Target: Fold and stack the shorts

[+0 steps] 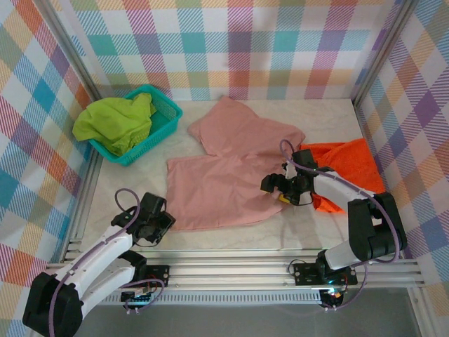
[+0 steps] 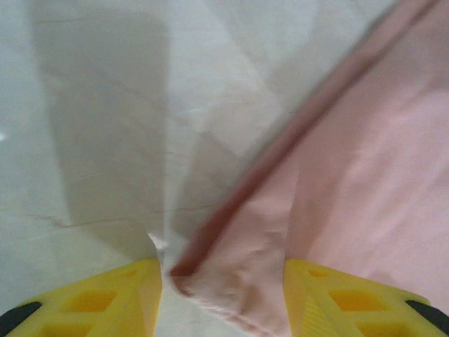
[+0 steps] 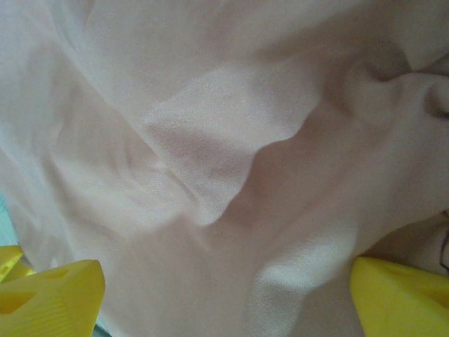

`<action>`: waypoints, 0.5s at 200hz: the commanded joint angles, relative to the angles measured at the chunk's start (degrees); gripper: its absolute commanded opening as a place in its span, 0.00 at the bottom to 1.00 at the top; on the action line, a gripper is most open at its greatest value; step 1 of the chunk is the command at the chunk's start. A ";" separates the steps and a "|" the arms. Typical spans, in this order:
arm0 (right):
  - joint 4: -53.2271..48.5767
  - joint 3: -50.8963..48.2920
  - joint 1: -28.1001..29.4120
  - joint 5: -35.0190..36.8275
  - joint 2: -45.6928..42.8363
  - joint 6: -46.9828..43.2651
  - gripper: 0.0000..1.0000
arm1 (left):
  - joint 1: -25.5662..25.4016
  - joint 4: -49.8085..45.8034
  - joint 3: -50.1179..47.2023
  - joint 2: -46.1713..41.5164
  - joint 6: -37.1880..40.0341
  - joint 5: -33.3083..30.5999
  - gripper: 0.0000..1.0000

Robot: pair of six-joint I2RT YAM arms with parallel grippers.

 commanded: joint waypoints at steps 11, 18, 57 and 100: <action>0.61 -1.22 -0.05 -1.72 -0.82 0.31 0.90 | 0.54 3.66 2.69 -0.09 2.06 0.14 0.49; 0.57 -1.28 0.00 -1.70 -0.87 0.33 0.90 | 0.63 3.81 2.53 0.05 2.14 0.21 0.49; 0.53 -1.51 0.00 -1.80 -1.02 0.15 0.90 | 0.76 3.91 1.54 0.42 2.41 -0.28 0.45; 0.44 -1.51 -0.04 -1.84 -1.01 0.13 0.90 | 0.79 4.15 0.40 0.00 2.24 -0.70 0.23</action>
